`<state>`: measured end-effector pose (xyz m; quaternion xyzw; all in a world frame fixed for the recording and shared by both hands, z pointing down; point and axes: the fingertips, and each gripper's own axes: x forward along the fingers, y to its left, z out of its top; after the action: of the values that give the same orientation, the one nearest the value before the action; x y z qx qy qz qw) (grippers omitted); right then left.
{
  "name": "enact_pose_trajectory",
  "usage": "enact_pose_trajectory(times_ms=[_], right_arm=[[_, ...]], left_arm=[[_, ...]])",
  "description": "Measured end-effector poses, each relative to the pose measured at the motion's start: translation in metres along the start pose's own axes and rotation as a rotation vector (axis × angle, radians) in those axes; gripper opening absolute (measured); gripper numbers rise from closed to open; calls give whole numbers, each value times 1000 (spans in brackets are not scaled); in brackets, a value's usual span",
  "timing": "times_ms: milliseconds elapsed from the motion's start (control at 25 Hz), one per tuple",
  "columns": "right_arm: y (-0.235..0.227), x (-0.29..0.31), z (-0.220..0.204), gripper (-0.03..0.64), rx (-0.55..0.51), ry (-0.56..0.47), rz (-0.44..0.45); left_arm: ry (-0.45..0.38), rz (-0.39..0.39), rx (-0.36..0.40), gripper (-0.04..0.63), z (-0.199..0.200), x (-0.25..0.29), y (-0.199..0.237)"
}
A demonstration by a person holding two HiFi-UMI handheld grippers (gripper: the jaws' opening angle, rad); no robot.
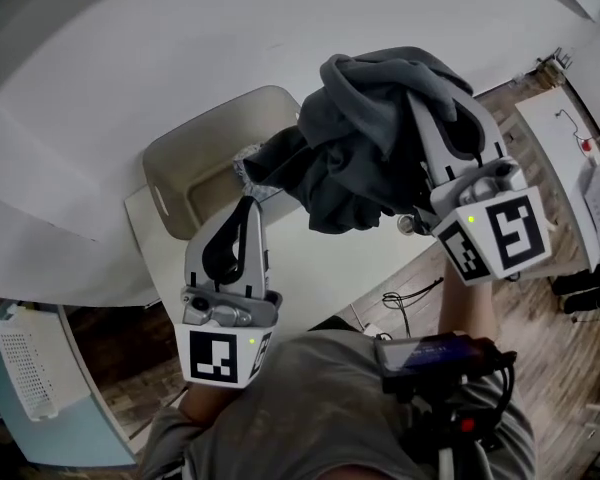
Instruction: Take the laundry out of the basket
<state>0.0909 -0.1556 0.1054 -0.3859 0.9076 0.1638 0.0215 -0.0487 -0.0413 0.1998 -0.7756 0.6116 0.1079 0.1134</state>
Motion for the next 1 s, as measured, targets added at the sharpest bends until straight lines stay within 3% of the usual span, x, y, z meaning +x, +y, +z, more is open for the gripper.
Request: enact_pose_trajectory(times_ms=[360,1000], right_arm=[[-21,-31,-47,32,35,82,-89],[-20,-59,-120,32,119,211,-139]], left_arm=[[36,-98,-38,8,-25,22,-18],[89,-163,-57,8,-41,40,-28]])
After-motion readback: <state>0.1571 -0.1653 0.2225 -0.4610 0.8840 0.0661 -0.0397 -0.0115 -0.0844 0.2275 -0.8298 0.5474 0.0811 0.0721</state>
